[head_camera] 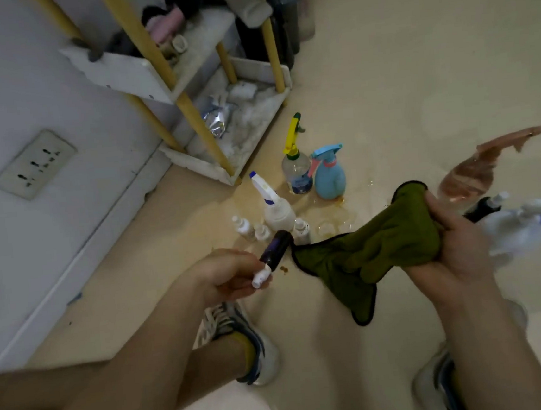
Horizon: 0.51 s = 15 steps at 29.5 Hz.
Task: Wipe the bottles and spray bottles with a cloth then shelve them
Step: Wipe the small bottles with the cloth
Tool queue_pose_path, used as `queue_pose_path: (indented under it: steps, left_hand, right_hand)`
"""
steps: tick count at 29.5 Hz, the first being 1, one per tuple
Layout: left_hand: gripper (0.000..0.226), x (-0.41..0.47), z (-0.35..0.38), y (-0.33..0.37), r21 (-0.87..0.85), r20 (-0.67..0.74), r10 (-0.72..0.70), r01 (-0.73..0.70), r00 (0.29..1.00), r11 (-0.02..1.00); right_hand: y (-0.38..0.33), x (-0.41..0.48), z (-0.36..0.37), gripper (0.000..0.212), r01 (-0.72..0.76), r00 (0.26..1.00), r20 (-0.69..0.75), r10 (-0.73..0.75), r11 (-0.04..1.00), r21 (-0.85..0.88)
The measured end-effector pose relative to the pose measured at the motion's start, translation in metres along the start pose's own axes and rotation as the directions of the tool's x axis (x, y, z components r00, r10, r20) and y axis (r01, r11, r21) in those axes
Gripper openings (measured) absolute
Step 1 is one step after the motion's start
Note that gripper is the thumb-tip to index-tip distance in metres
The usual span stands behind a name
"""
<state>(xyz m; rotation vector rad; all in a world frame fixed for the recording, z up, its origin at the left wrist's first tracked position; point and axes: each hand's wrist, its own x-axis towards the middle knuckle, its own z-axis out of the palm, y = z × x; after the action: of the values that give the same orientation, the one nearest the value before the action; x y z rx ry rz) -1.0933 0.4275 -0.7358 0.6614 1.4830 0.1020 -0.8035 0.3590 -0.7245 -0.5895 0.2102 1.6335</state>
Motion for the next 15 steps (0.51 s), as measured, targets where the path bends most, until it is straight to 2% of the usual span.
queue_pose_path:
  steps: [2, 5, 7, 10, 12, 15]
  left_hand:
    - [0.034, -0.041, 0.004, 0.014, -0.154, 0.049, 0.168, -0.159, 0.985, 0.975]
    - [0.054, -0.091, 0.027, 0.031, -0.335, 0.105, 0.395, -0.342, 0.912, 0.878]
    - [0.05, -0.116, 0.047, 0.037, -0.369, 0.11, 0.508, -0.439, 0.855, 0.819]
    - [0.039, -0.139, 0.066, 0.044, -0.359, 0.089, 0.621, -0.556, 0.779, 0.749]
    - [0.038, -0.15, 0.072, 0.046, -0.309, 0.085, 0.656, -0.606, 0.75, 0.733]
    - [0.044, -0.158, 0.076, 0.051, -0.236, 0.083, 0.688, -0.656, 0.721, 0.717]
  right_hand:
    - [0.016, -0.015, 0.017, 0.056, -0.07, 0.997, 0.029, 0.069, 0.997, 0.031]
    - [0.041, -0.035, 0.047, 0.025, -0.115, 0.986, 0.121, 0.116, 0.993, -0.012]
    - [0.052, -0.048, 0.062, 0.047, -0.08, 0.985, 0.142, 0.097, 0.99, -0.119]
    - [0.053, -0.067, 0.075, 0.079, -0.049, 0.954, 0.28, 0.111, 0.974, -0.221]
    - [0.046, -0.078, 0.079, 0.076, 0.0, 0.923, 0.373, 0.096, 0.968, -0.249]
    - [0.039, -0.09, 0.082, 0.06, 0.138, 0.87, 0.489, 0.064, 0.921, -0.365]
